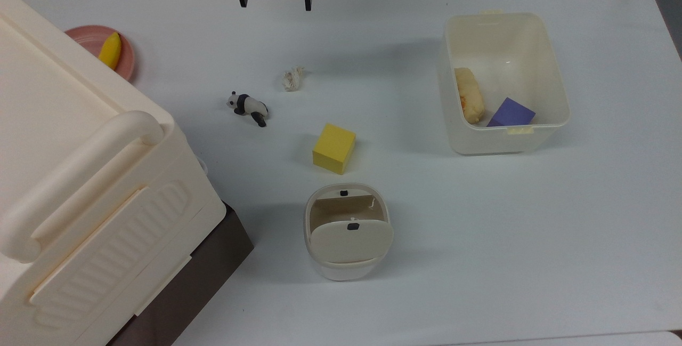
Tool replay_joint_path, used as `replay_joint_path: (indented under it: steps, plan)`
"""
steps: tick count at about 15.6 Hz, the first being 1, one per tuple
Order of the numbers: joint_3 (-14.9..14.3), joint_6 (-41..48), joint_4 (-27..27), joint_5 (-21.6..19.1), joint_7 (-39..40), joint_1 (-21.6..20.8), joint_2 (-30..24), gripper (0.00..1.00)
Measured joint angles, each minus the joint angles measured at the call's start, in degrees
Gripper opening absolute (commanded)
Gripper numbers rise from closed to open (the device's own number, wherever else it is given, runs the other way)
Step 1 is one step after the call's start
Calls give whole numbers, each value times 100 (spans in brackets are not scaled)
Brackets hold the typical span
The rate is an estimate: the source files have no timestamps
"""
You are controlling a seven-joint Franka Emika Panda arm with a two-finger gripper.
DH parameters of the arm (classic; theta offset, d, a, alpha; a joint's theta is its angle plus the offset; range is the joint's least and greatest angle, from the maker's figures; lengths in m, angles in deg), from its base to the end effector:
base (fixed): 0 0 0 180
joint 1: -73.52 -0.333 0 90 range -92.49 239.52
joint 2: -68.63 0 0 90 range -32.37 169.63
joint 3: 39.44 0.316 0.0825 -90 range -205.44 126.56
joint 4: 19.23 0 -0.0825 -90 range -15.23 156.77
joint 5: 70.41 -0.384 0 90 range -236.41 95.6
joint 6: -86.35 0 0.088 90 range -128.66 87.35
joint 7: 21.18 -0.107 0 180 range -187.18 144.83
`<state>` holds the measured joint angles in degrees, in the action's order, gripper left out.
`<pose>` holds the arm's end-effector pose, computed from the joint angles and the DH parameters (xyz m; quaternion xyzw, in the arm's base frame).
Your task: Open the trash can
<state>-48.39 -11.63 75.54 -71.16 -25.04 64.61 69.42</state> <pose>0.5694 0.0014 0.5897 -0.9992 0.0348 -0.0210 0.0061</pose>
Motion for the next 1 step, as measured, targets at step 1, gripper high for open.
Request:
replay_joint_path:
  steps: [1]
  plan:
    - [1, -3, 13, 0, 0, 0, 17, 100]
